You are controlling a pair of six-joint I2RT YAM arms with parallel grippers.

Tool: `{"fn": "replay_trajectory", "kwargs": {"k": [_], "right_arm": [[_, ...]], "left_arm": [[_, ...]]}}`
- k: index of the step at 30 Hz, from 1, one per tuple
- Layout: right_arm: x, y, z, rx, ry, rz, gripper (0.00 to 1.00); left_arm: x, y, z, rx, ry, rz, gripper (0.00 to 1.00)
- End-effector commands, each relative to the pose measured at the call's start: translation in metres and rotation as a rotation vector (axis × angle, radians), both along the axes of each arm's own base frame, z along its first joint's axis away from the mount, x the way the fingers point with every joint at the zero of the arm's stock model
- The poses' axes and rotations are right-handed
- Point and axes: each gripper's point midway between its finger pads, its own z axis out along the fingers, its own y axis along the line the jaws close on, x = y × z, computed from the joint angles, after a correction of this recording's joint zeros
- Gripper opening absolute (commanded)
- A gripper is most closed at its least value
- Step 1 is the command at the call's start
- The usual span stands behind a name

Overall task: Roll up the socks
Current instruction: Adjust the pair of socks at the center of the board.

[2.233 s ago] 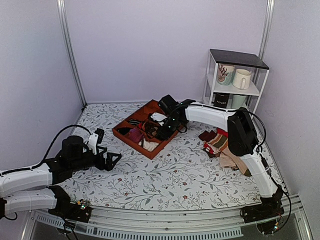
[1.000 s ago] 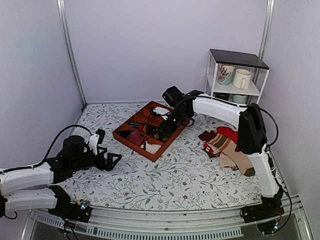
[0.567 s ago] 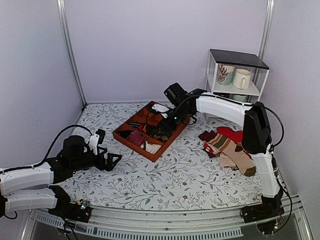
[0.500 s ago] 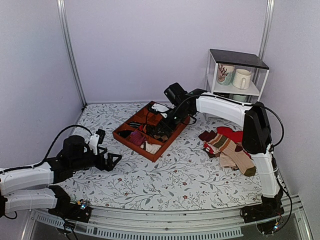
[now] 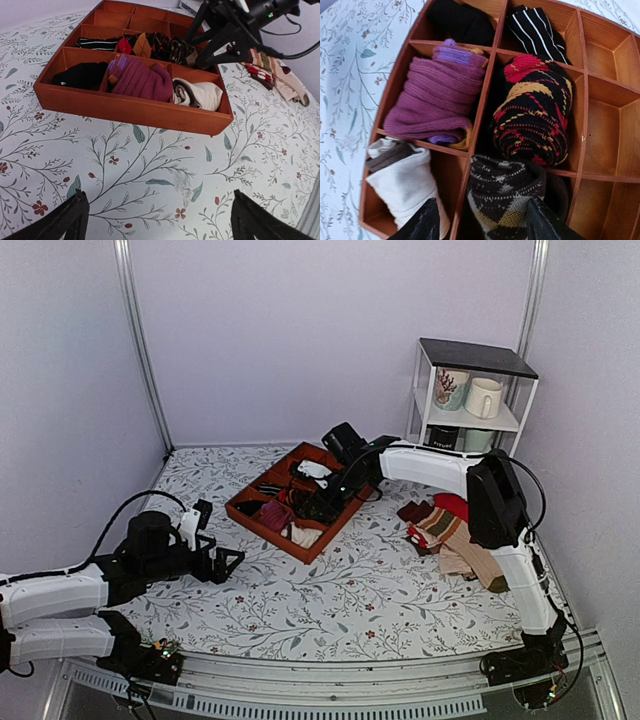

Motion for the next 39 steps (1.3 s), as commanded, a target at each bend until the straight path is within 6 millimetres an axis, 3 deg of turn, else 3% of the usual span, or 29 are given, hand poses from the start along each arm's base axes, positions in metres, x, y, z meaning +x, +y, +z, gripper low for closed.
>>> {"fn": "replay_trajectory", "kwargs": {"k": [1, 5, 11, 19, 23, 30, 39], "right_arm": [[0.01, 0.003, -0.03, -0.019, -0.015, -0.021, 0.57], [0.017, 0.003, -0.039, -0.026, -0.025, -0.051, 0.28], [0.013, -0.005, -0.068, -0.086, 0.016, -0.063, 0.14], [-0.014, -0.042, -0.14, -0.337, 0.127, -0.085, 0.1], [-0.032, -0.052, -0.164, -0.406, 0.193, -0.075, 0.1], [-0.036, -0.057, -0.173, -0.454, 0.215, -0.078, 0.1], [-0.058, -0.083, -0.188, -0.596, 0.303, -0.056, 0.12]], "left_arm": [[0.008, 0.0, 0.011, -0.014, -0.031, 0.007, 0.99], [0.008, 0.0, 0.01, -0.015, -0.028, 0.006, 1.0], [0.008, -0.001, 0.01, -0.015, -0.027, 0.004, 0.99], [0.008, -0.001, 0.008, -0.014, -0.022, 0.003, 1.0], [0.009, -0.001, 0.008, -0.013, -0.02, 0.004, 0.99], [0.008, -0.001, 0.007, -0.011, -0.009, 0.002, 0.99], [0.008, 0.0, 0.008, -0.015, -0.016, 0.006, 0.99]]}}
